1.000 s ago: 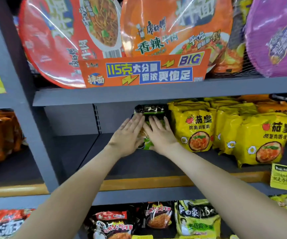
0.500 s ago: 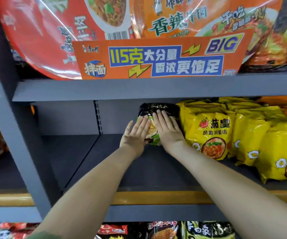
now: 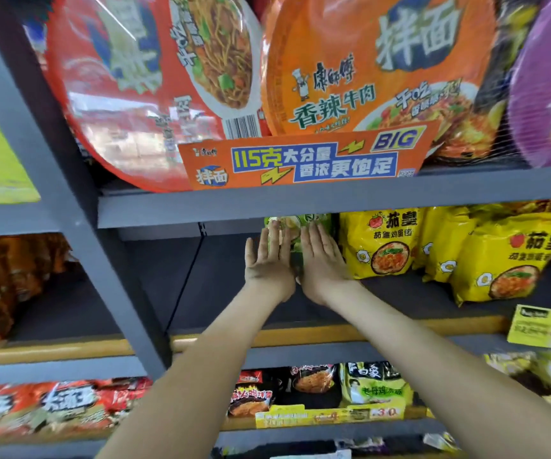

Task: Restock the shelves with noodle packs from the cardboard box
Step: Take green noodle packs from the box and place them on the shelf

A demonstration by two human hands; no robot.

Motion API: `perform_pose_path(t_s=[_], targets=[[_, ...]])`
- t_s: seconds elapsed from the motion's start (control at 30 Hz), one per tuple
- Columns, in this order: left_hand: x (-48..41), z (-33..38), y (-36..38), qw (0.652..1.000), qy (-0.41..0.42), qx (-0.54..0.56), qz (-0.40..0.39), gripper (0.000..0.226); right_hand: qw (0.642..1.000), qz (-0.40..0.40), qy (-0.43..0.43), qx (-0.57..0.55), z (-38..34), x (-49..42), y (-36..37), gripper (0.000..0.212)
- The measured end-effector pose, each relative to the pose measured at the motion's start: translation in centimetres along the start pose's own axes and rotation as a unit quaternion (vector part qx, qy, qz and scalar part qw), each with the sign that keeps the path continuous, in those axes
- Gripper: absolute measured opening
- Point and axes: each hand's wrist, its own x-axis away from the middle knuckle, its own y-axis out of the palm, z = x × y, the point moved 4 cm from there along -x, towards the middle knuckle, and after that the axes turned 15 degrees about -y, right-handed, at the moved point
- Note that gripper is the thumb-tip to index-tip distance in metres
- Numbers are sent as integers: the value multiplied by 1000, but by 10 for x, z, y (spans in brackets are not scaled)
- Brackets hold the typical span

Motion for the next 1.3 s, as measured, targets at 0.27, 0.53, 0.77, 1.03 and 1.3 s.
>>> perform_pose_path(t_s=[0.27, 0.53, 0.77, 1.03, 1.3], targets=[[106, -38, -22, 989, -15, 140, 48, 50, 998, 39, -50, 25, -58, 86, -45, 47], [262, -108, 14, 953, -48, 290, 66, 34, 977, 135, -158, -54, -153, 190, -34, 28], [359, -187, 126, 951, -158, 259, -65, 32, 963, -16, -224, -147, -251, 255, 53, 26], [420, -297, 265, 905, -288, 237, -203, 31, 936, -175, -242, -187, -347, 267, 184, 31], [431, -408, 447, 841, -359, 234, -332, 40, 907, -349, -185, -149, -433, 255, 369, 39]])
